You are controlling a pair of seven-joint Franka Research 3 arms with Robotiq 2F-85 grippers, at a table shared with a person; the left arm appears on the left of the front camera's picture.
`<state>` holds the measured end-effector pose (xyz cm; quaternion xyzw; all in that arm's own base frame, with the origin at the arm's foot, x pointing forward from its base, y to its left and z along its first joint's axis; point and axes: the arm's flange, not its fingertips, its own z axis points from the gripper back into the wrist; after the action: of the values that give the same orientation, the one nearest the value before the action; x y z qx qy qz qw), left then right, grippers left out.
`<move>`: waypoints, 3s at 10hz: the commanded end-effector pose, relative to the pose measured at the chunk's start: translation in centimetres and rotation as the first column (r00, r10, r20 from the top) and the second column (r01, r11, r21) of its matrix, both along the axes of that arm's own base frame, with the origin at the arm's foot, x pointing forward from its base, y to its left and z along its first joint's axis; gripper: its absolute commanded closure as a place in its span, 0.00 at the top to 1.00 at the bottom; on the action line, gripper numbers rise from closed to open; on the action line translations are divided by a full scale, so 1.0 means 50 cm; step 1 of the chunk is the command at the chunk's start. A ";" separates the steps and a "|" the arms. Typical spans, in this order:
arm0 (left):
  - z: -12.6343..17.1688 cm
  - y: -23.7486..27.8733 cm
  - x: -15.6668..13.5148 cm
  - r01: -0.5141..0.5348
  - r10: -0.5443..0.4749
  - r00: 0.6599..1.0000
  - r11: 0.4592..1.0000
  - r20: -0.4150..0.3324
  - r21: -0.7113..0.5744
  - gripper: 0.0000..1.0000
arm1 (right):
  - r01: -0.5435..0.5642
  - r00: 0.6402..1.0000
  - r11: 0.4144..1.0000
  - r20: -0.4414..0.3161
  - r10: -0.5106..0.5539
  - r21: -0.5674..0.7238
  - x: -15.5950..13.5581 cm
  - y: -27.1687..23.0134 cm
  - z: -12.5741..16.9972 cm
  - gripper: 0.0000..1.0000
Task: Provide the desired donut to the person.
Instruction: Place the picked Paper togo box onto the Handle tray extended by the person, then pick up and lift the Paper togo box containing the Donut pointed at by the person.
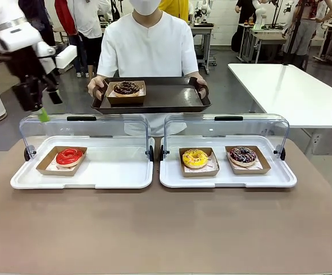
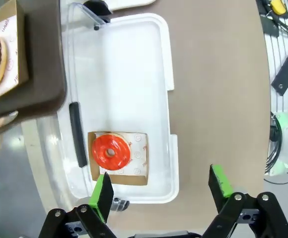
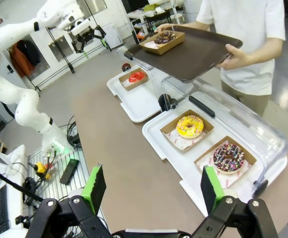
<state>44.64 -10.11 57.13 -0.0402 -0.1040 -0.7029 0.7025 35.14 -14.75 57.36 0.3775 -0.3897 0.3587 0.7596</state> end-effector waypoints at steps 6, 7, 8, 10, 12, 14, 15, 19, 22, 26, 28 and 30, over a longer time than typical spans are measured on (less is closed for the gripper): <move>0.000 0.056 -0.049 -0.037 0.038 0.998 0.999 0.040 -0.028 1.00 | -0.006 1.000 1.000 0.013 0.006 0.018 0.002 0.001 0.000 1.00; 0.000 0.056 -0.049 -0.037 0.038 0.998 0.999 0.040 -0.028 1.00 | -0.006 1.000 1.000 0.013 0.006 0.018 0.002 0.001 0.000 1.00; 0.000 0.056 -0.049 -0.037 0.038 0.998 0.999 0.040 -0.028 1.00 | -0.006 1.000 1.000 0.013 0.006 0.018 0.002 0.001 0.000 1.00; 0.000 0.056 -0.049 -0.037 0.038 0.998 0.999 0.040 -0.028 1.00 | -0.006 1.000 1.000 0.013 0.006 0.018 0.002 0.001 0.000 1.00; 0.000 0.056 -0.049 -0.037 0.038 0.998 0.999 0.040 -0.028 1.00 | -0.006 1.000 1.000 0.013 0.006 0.018 0.002 0.001 0.000 1.00; -0.001 0.101 -0.020 -0.055 0.043 0.997 0.975 -0.061 -0.214 1.00 | -0.006 1.000 1.000 0.013 0.006 0.018 0.002 0.001 0.000 1.00; -0.031 0.154 -0.040 -0.090 0.074 0.996 0.935 -0.058 -0.343 1.00 | -0.006 1.000 1.000 0.013 0.006 0.018 0.002 0.001 0.000 1.00; -0.069 0.346 -0.037 -0.083 -0.050 0.987 0.666 -0.155 -0.741 1.00 | -0.006 1.000 1.000 0.013 0.006 0.018 0.002 0.001 0.000 1.00; -0.113 0.456 -0.058 -0.161 0.111 0.987 0.579 -0.118 -0.799 1.00 | -0.006 1.000 1.000 0.013 0.006 0.018 0.002 0.001 0.000 1.00; -0.098 0.514 -0.104 -0.136 0.128 0.989 0.631 -0.070 -0.764 1.00 | -0.006 1.000 1.000 0.013 0.006 0.018 0.002 0.001 0.000 1.00; -0.049 0.516 -0.116 -0.108 0.082 0.994 0.713 -0.070 -0.692 1.00 | -0.006 1.000 1.000 0.013 0.006 0.018 0.002 0.001 0.000 1.00; -0.040 0.519 -0.103 -0.135 0.122 0.990 0.714 -0.069 -0.687 1.00 | -0.006 1.000 1.000 0.013 0.006 0.018 0.002 0.001 0.000 1.00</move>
<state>39.43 15.50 55.53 -0.2985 -0.3596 -0.5707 0.6752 35.12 -14.79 57.36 0.3772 -0.3898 0.3582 0.7599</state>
